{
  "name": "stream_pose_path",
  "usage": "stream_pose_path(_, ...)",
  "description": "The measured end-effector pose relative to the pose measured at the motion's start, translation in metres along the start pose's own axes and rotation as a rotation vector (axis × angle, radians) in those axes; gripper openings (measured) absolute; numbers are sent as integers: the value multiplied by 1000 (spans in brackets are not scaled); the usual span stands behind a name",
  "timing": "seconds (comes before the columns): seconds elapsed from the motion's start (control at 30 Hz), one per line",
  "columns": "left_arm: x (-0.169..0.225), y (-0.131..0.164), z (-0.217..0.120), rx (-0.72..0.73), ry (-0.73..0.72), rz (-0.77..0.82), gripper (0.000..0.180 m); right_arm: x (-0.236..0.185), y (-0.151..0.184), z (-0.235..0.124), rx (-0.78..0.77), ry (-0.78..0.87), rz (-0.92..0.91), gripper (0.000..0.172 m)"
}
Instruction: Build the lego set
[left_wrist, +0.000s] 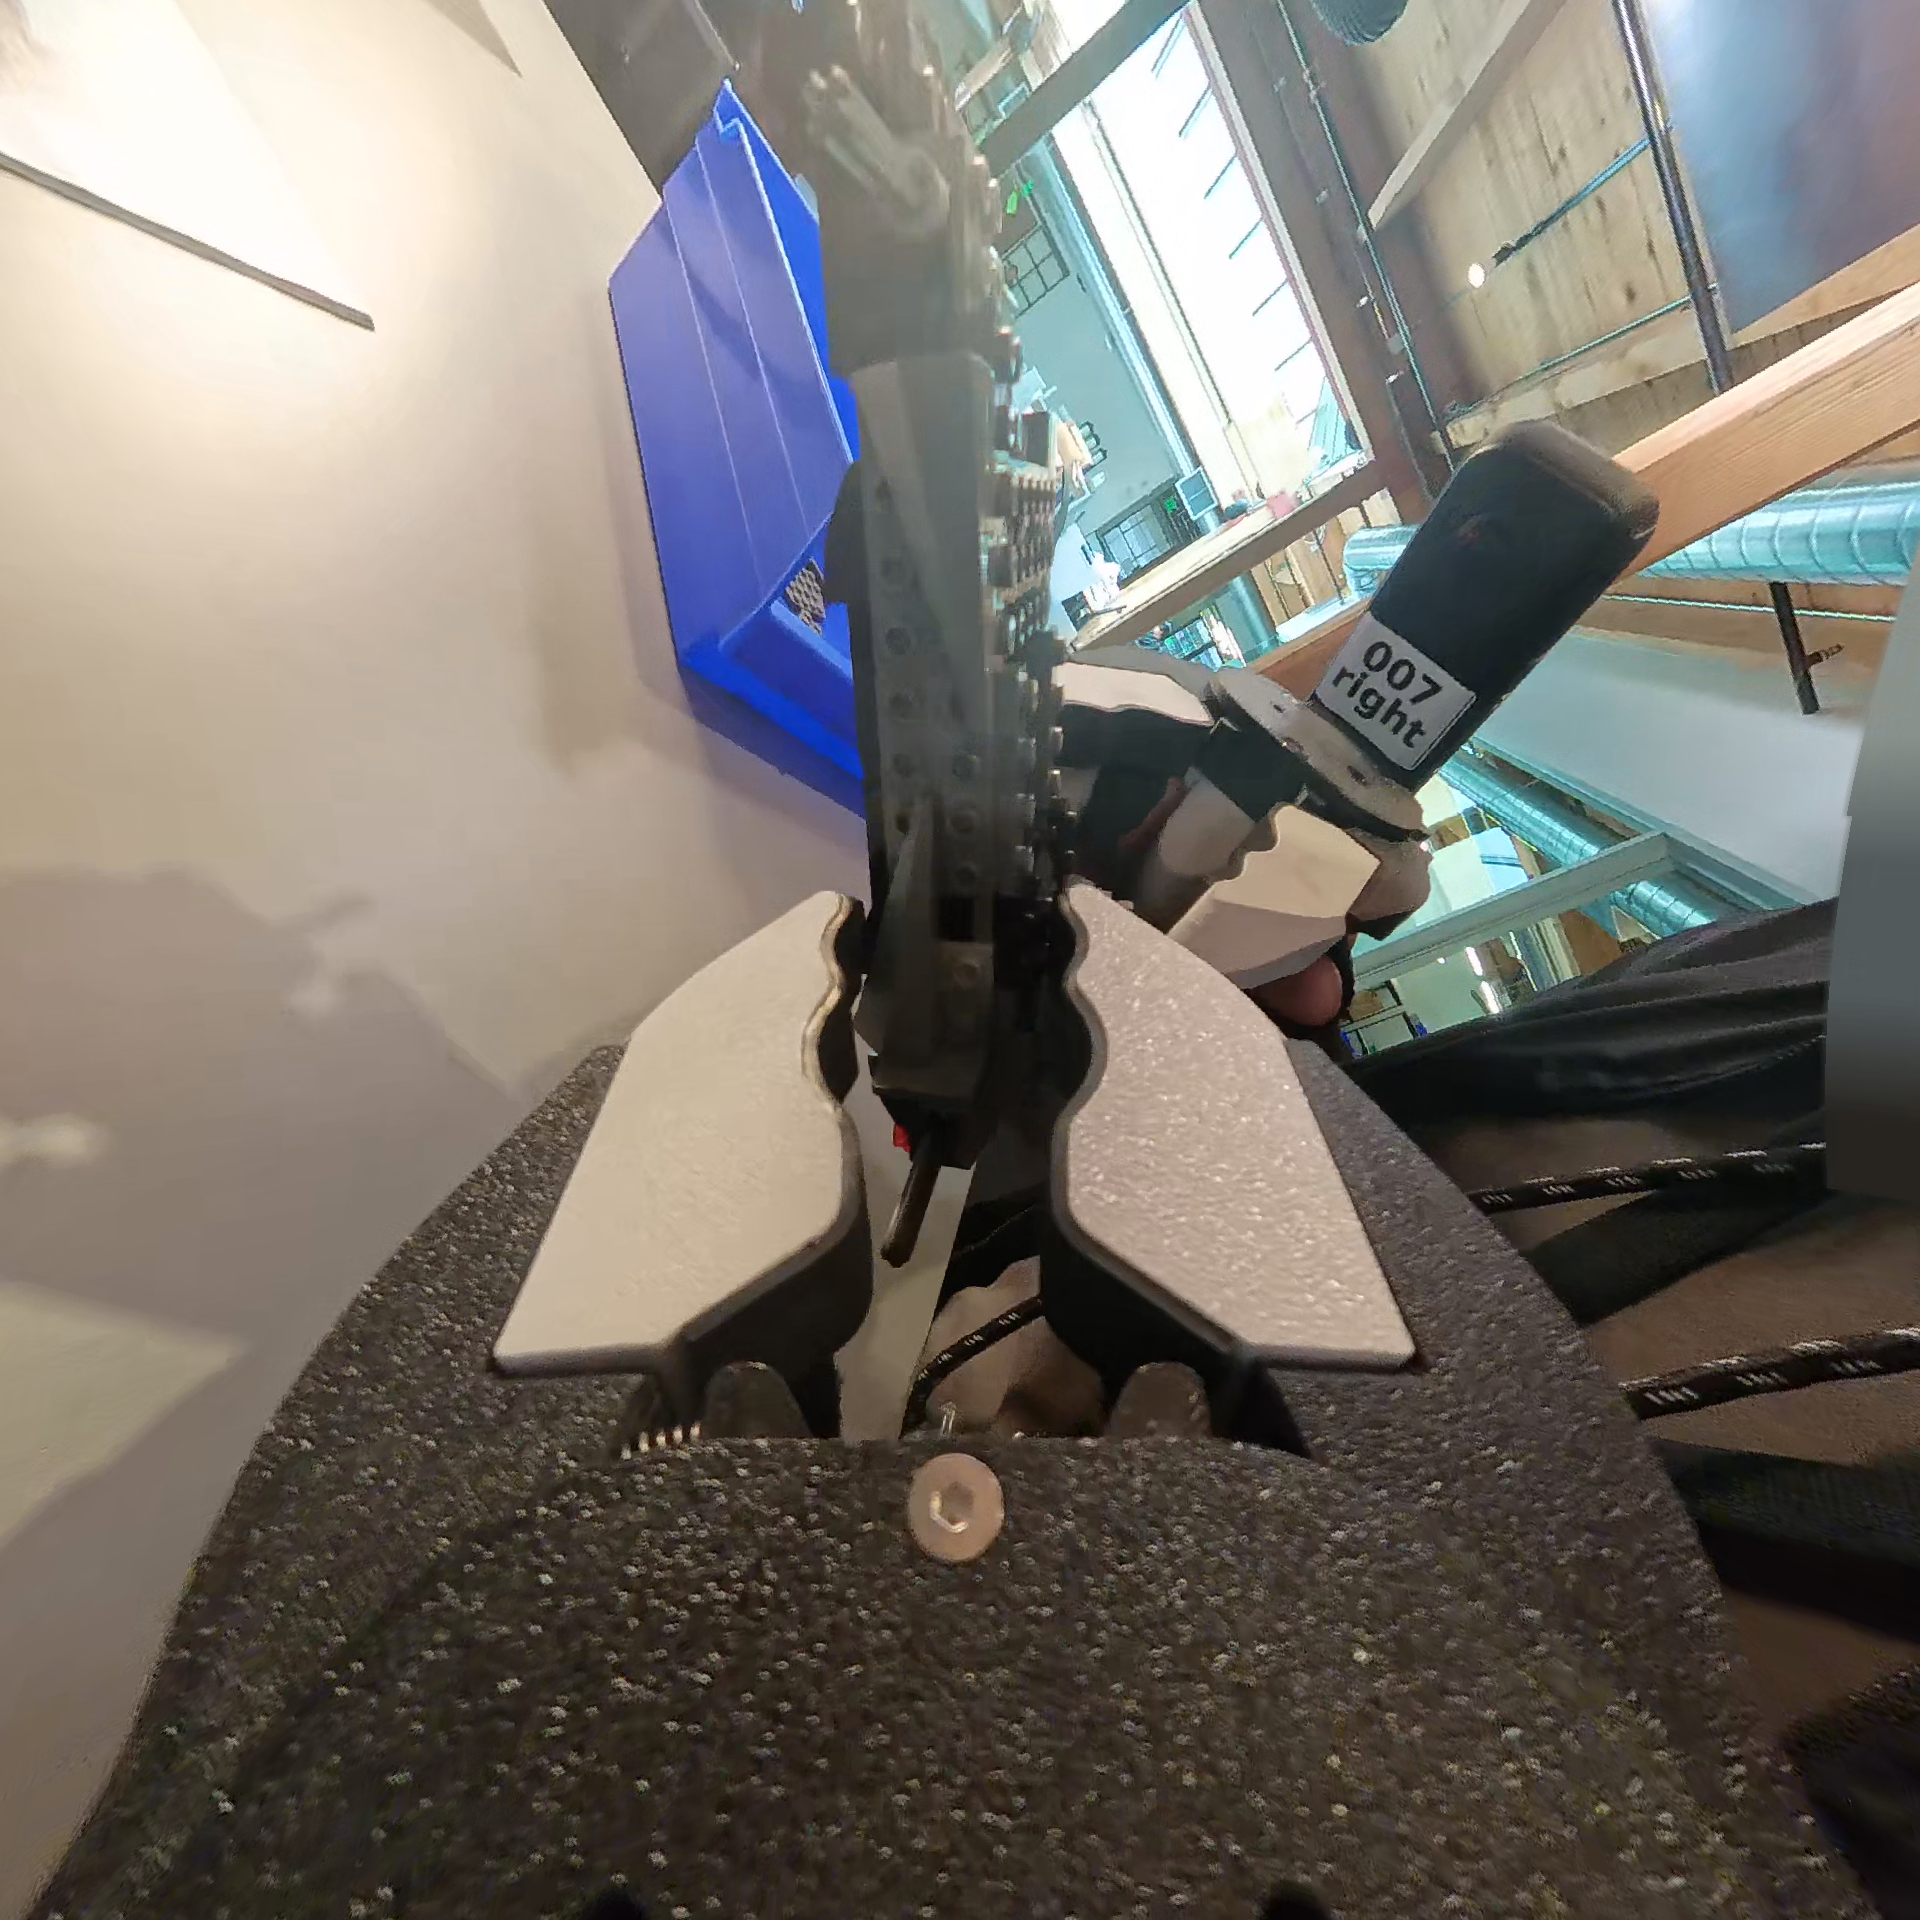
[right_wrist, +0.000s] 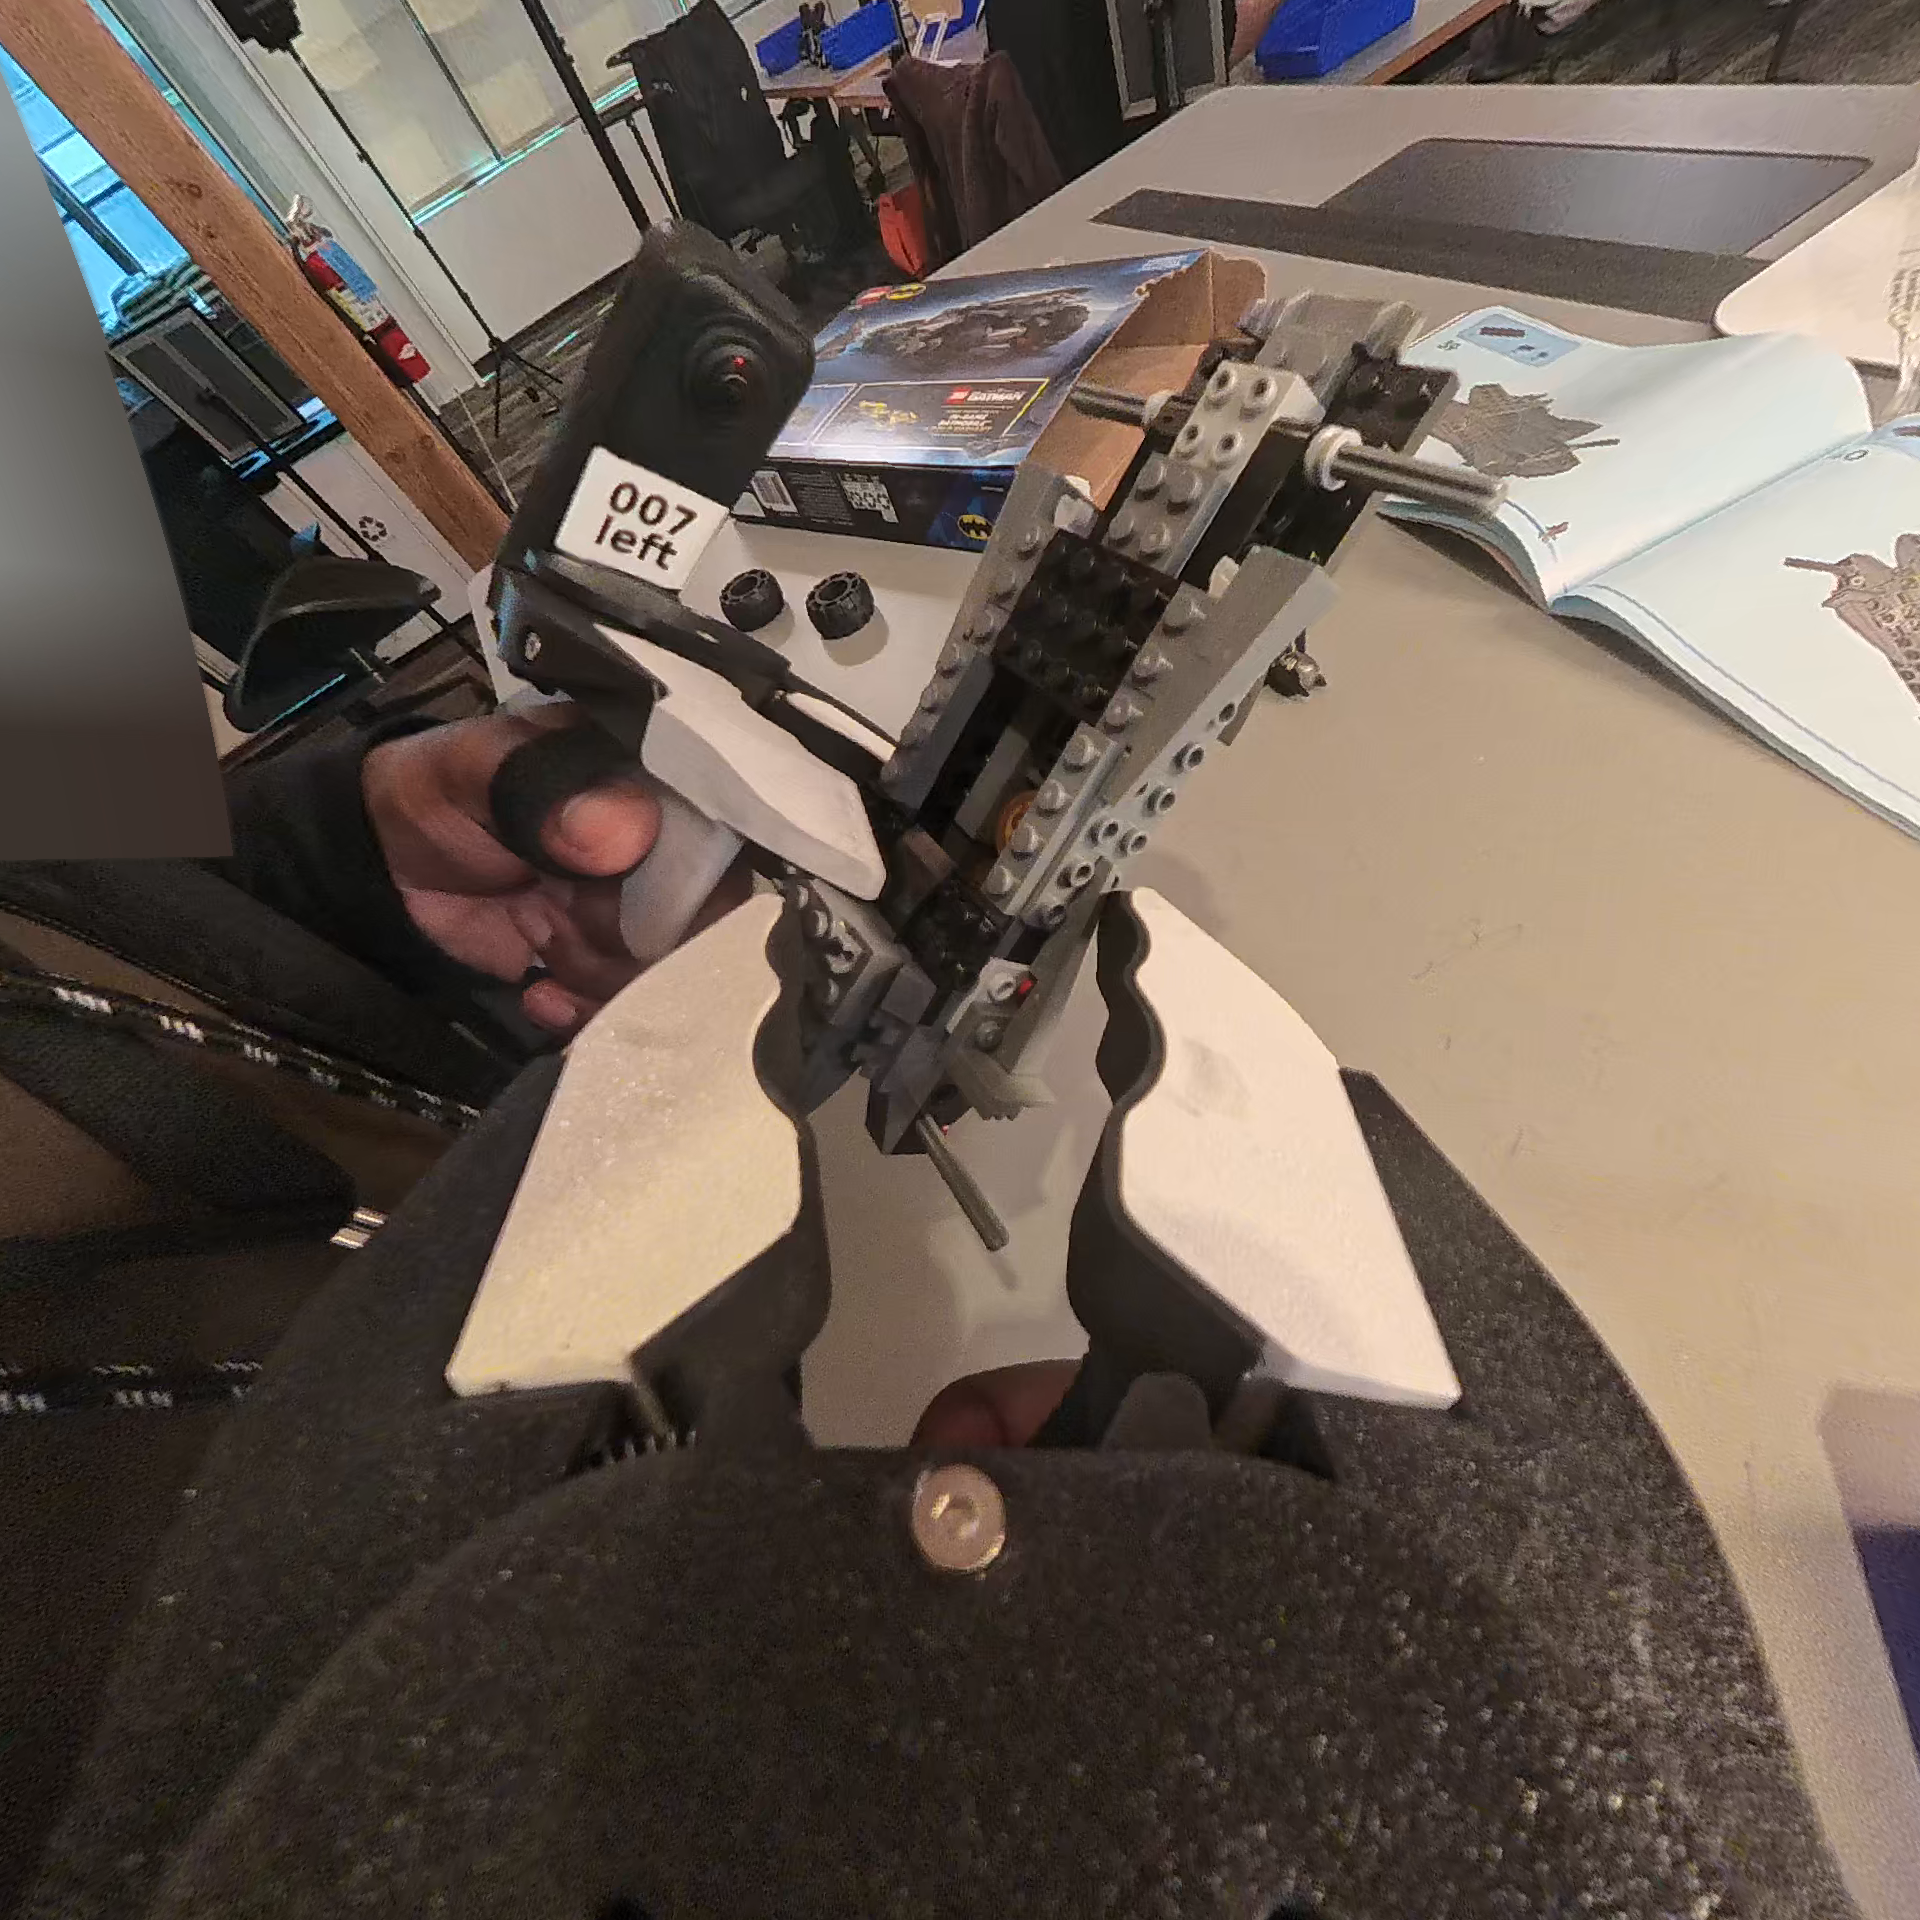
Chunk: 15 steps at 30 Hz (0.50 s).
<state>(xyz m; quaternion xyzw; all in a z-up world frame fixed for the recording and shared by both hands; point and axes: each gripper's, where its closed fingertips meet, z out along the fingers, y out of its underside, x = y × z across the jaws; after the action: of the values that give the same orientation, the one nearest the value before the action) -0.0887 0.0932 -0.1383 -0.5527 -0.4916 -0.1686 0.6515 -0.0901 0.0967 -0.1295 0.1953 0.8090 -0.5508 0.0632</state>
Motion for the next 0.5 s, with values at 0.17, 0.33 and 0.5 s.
stream_pose_path(0.17, 0, -1, -2, 4, -43, 47, 35, -2, 0, 0, -7, 1, -5, 55)
stream_pose_path(0.33, 1, -5, -4, 81, -79, 106, 35, -3, 1, 0, -19, 29, -19, 55)
stream_pose_path(0.5, -1, -2, -3, 88, -135, 169, 35, -3, 9, -2, -39, 23, -4, 54)
